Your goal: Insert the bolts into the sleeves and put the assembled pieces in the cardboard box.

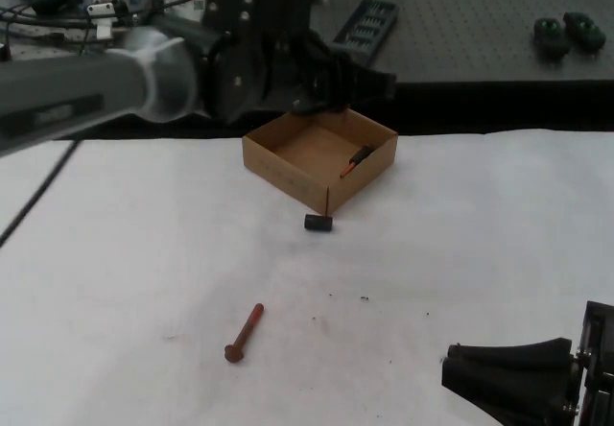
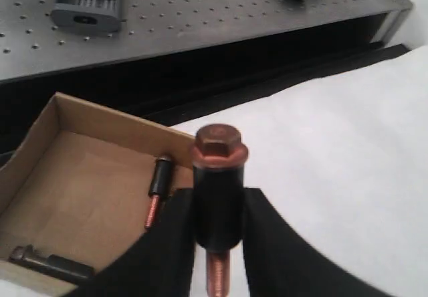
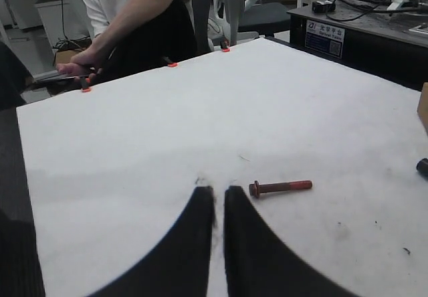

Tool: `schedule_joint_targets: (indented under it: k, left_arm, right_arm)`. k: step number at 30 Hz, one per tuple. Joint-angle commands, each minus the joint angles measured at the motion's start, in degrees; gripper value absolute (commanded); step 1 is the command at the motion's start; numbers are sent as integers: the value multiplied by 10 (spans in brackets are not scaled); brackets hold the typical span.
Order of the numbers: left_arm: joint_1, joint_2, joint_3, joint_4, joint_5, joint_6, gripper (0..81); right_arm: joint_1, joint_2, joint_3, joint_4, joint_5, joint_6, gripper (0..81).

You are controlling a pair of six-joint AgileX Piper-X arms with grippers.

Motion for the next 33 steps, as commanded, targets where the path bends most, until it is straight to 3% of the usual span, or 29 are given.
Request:
schedule_joint_targets:
  k: [1,14,28,30,33]
  left_arm:
    - [5,19,-36,3,-44,27,6]
    - [27,145,-121,-22,-63,34,6]
    - [27,185,-128,-31,-47,42,3]
    - [27,185,-128,-31,-41,42,34]
    - [27,185,-128,-31,-30,42,176]
  right_arm:
    - [-4,-4,-2,-8,0,-10,58]
    - [-4,-4,0,-8,0,-29,58]
    - [-4,-4,-1,-8,0,-33,58]
    - [-4,-4,-1,-8,0,-33,58]
    - [-4,-4,-1,-8,0,-33,58]
